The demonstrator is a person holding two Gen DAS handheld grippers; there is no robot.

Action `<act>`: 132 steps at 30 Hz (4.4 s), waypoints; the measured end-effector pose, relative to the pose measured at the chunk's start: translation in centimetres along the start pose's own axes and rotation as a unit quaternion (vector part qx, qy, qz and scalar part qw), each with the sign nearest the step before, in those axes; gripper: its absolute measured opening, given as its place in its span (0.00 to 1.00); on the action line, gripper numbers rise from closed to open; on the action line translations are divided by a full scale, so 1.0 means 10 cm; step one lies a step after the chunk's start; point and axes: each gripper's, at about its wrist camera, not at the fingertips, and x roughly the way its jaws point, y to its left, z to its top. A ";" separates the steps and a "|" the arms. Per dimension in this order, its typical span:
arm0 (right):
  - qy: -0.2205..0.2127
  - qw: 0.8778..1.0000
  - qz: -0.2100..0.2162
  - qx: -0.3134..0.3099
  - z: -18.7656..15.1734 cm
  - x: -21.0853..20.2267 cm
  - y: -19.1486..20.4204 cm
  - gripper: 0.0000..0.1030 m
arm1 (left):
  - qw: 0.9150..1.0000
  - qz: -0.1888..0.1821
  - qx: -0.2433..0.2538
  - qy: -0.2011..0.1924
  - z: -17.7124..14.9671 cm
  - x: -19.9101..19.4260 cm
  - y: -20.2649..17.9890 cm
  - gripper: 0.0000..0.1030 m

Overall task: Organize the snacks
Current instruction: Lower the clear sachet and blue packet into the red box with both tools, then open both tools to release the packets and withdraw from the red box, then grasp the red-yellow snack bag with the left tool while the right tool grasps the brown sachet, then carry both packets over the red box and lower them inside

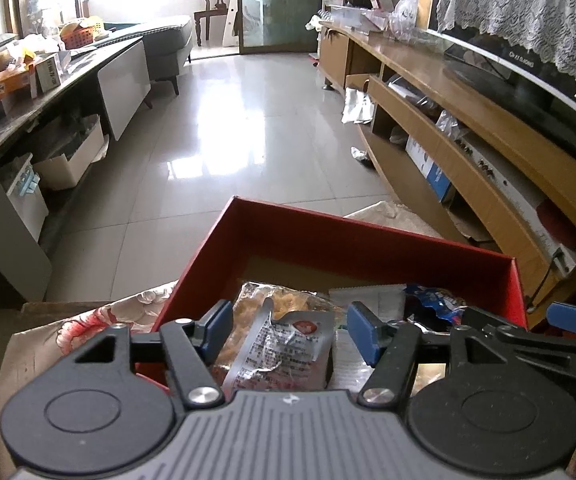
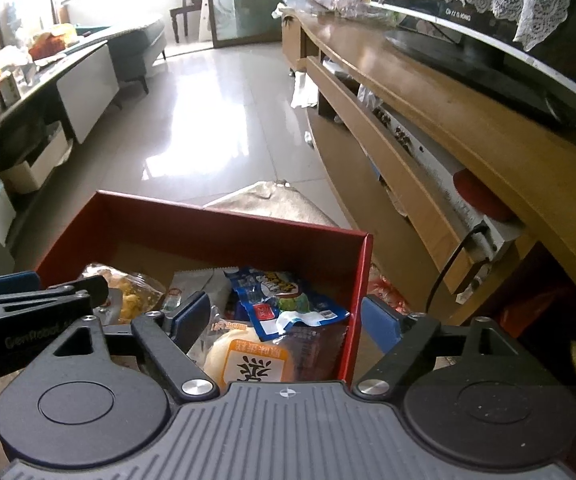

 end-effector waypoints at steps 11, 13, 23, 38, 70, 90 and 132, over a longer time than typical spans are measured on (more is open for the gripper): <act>-0.008 1.000 -0.003 -0.003 -0.13 -0.32 0.04 0.84 | 1.000 -0.014 0.000 -0.006 -0.15 -0.34 0.08 0.65; -0.007 1.000 -0.001 -0.007 -0.18 -0.40 0.06 0.84 | 1.000 -0.018 0.002 -0.005 -0.22 -0.42 0.10 0.65; 0.023 0.999 0.005 -0.032 -0.66 -0.72 0.18 0.85 | 0.998 -0.047 0.032 0.038 -0.81 -0.75 0.29 0.66; 0.074 0.995 0.031 -0.066 -1.57 -1.21 0.36 0.85 | 0.981 -0.114 -0.020 0.155 -1.89 -1.23 0.71 0.67; 0.064 0.996 0.052 -0.036 -1.60 -1.33 -0.09 0.87 | 0.987 0.008 0.012 0.162 -1.89 -0.57 -0.01 0.57; 0.164 0.986 0.035 -0.012 -1.99 -0.91 0.06 0.84 | 0.985 -0.078 0.027 0.151 -1.93 -0.76 0.29 0.54; 0.070 0.995 0.070 -0.027 -1.53 -1.22 0.27 0.44 | 0.991 -0.084 0.034 0.099 -1.43 -0.96 0.29 0.53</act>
